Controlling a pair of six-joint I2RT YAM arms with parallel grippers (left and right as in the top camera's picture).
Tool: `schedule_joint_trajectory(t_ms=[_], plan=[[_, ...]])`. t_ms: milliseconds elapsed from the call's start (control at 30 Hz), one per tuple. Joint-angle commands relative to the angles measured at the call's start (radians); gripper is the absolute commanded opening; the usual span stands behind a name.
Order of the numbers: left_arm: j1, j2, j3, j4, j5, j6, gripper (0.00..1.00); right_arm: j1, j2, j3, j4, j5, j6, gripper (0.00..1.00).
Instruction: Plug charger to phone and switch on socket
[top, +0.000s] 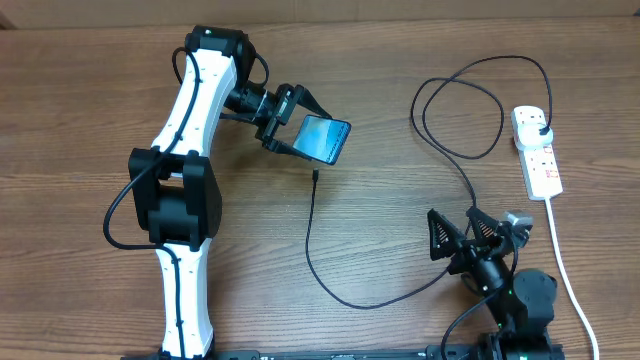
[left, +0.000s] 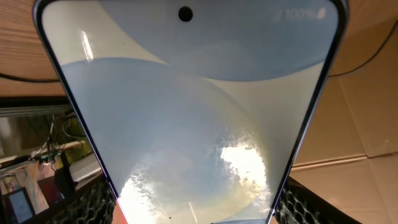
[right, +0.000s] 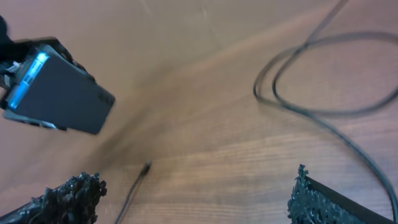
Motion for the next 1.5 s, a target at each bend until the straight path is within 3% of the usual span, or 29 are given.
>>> schedule_joint_trajectory(t_ms=[0,267,500,700,933,1000,1167,1333,1467], plan=[[-0.005,0.001,0.027,-0.006,0.068,0.019,0.57,0.005,0.064,0.098,-0.033,-0.027,0.018,1.00],[-0.005,0.001,0.026,-0.006,0.019,0.019,0.57,0.005,0.287,0.338,-0.172,-0.058,0.001,1.00],[-0.008,0.001,0.026,0.013,-0.200,-0.045,0.57,0.005,0.559,0.566,-0.317,-0.173,-0.019,1.00],[-0.021,0.001,0.026,0.031,-0.409,-0.147,0.57,0.005,0.735,0.606,-0.224,-0.313,0.079,1.00],[-0.055,0.001,0.026,0.077,-0.496,-0.207,0.56,0.031,0.968,0.606,-0.062,-0.393,0.257,1.00],[-0.069,0.001,0.026,0.089,-0.500,-0.225,0.56,0.066,1.050,0.606,0.021,-0.398,0.350,0.89],[-0.089,0.001,0.026,0.110,-0.501,-0.267,0.57,0.157,1.142,0.606,0.188,-0.391,0.456,0.82],[-0.106,0.001,0.026,0.110,-0.497,-0.280,0.56,0.246,1.180,0.606,0.230,-0.283,0.600,0.66],[-0.125,0.001,0.026,0.106,-0.491,-0.280,0.56,0.301,1.201,0.606,0.240,-0.219,0.634,0.62]])
